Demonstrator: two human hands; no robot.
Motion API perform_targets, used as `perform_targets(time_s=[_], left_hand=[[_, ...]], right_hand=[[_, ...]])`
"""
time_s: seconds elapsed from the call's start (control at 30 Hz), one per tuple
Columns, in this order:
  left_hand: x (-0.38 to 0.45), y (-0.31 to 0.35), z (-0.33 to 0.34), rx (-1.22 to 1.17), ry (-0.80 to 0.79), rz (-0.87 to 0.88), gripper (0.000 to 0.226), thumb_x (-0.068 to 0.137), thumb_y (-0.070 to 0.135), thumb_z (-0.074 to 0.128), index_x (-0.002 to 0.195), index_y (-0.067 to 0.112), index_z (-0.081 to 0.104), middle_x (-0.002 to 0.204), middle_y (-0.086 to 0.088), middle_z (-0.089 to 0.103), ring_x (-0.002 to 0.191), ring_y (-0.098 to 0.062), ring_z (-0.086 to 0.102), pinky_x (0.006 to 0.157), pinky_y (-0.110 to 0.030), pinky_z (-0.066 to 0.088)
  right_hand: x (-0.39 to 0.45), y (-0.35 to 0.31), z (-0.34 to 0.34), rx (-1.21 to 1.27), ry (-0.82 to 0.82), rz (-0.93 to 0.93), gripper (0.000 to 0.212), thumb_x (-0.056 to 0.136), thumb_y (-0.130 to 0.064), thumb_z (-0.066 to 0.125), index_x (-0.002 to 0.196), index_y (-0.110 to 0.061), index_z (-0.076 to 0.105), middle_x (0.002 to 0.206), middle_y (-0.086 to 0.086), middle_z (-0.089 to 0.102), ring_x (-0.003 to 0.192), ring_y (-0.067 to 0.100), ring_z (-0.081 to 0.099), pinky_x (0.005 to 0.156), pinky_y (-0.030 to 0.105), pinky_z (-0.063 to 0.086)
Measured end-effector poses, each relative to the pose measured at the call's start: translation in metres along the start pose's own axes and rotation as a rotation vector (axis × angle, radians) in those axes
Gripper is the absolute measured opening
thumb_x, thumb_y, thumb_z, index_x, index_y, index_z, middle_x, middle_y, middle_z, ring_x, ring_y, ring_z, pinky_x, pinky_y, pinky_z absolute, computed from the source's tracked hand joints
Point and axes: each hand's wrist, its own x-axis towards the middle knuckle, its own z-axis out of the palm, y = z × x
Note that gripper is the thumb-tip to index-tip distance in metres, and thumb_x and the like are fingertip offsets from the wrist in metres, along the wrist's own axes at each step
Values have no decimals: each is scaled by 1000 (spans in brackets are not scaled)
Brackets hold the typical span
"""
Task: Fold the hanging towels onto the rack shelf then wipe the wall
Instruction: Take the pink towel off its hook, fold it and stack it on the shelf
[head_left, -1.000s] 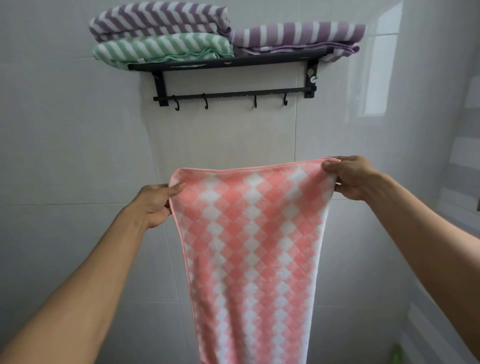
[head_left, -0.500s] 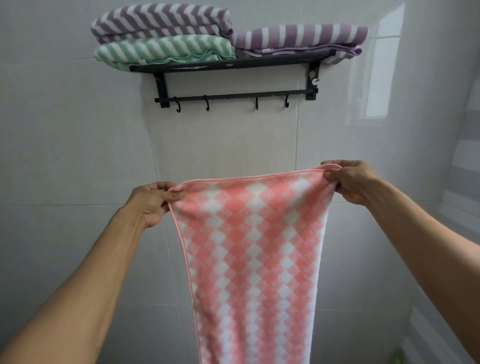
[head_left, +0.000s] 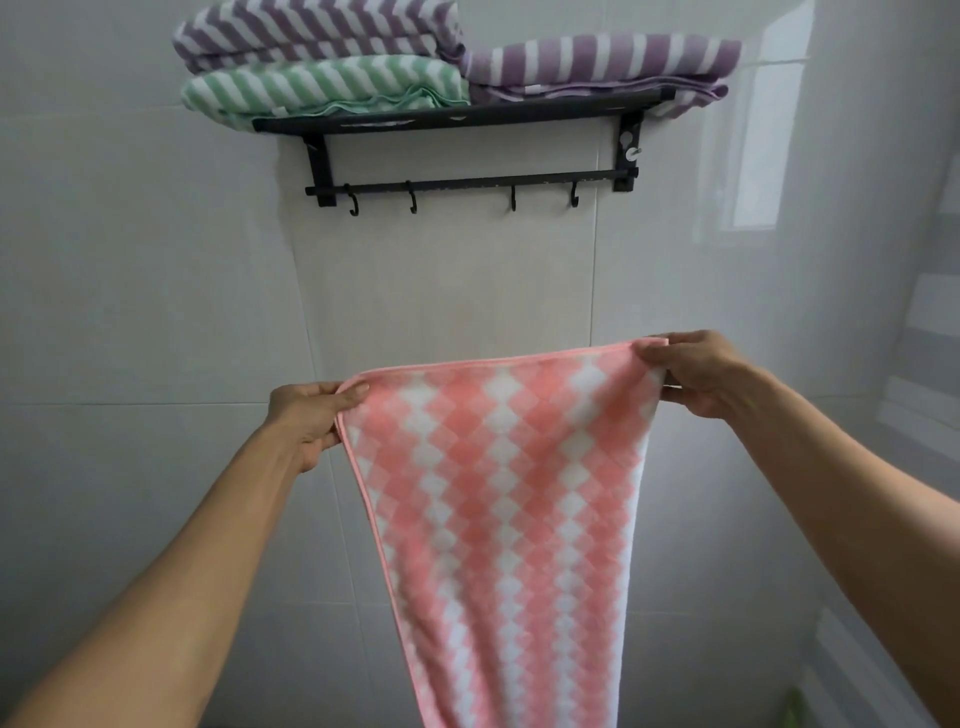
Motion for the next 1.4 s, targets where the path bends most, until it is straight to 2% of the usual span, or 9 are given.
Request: perform_targets(time_s=[0.17, 0.3, 0.57, 0.77, 0.9, 1.07, 1.2, 1.3, 1.4], left_hand=[[7, 30, -3, -82, -251, 154, 51, 71, 17, 82, 117, 19, 59, 104, -6, 73, 78, -15, 70, 82, -39, 54], [-26, -81, -6, 212, -361, -157, 63, 59, 47, 88, 104, 6, 72, 87, -3, 76, 73, -17, 64, 84, -37, 51], [-10, -113, -25, 117, -51, -384, 21, 93, 24, 70, 95, 4, 68, 63, -9, 71, 59, -24, 66, 60, -32, 53], [-4, -57, -23, 75, -389, -193, 87, 43, 53, 96, 111, 4, 72, 104, -13, 76, 84, -24, 73, 87, -41, 56], [-8, -79, -24, 10, -182, -197, 42, 78, 23, 81, 112, 1, 68, 86, -11, 77, 60, -16, 71, 58, -28, 58], [-8, -60, -28, -18, -366, -88, 69, 54, 40, 97, 108, 5, 72, 107, -15, 75, 91, -28, 71, 89, -44, 54], [-20, -77, -20, -34, -220, -157, 27, 79, 19, 80, 97, 0, 70, 102, -19, 73, 62, -21, 72, 64, -36, 60], [-6, -54, -28, -293, -382, -59, 60, 62, 32, 93, 108, 3, 68, 105, -16, 73, 78, -22, 74, 76, -39, 62], [-18, -66, -27, 49, -394, -116, 77, 52, 38, 97, 113, 0, 70, 105, -17, 75, 84, -25, 74, 79, -43, 62]], right_hand=[[5, -35, -4, 101, -192, -99, 74, 73, -26, 89, 137, -24, 53, 122, 8, 71, 96, 24, 71, 85, 51, 54], [-20, 95, 5, -318, -324, 178, 112, 15, -66, 94, 111, -14, 70, 106, 5, 78, 95, 21, 68, 84, 41, 43], [-36, 157, 11, -142, -234, 433, 39, 93, -36, 69, 105, 0, 72, 77, 10, 72, 67, 23, 65, 65, 34, 57], [-31, 89, 16, 60, -424, 283, 72, 64, -64, 80, 113, -11, 76, 102, 10, 77, 84, 23, 73, 75, 35, 57], [-35, 108, 19, 11, -502, 244, 103, 35, -43, 102, 120, 4, 69, 115, 21, 73, 91, 28, 73, 87, 44, 59], [-27, 92, 16, 266, -556, 227, 72, 61, -50, 89, 115, -6, 75, 115, 17, 74, 94, 28, 74, 77, 39, 62], [-32, 106, 21, 96, -556, 200, 92, 38, -38, 103, 112, 6, 72, 108, 21, 74, 83, 28, 75, 72, 39, 62], [-22, 95, 18, 340, -493, 204, 83, 59, -40, 91, 126, 3, 66, 108, 18, 73, 88, 28, 73, 80, 42, 62], [-27, 96, 15, 16, -641, 209, 88, 43, -45, 100, 113, -1, 71, 108, 18, 70, 93, 29, 69, 93, 44, 54]])
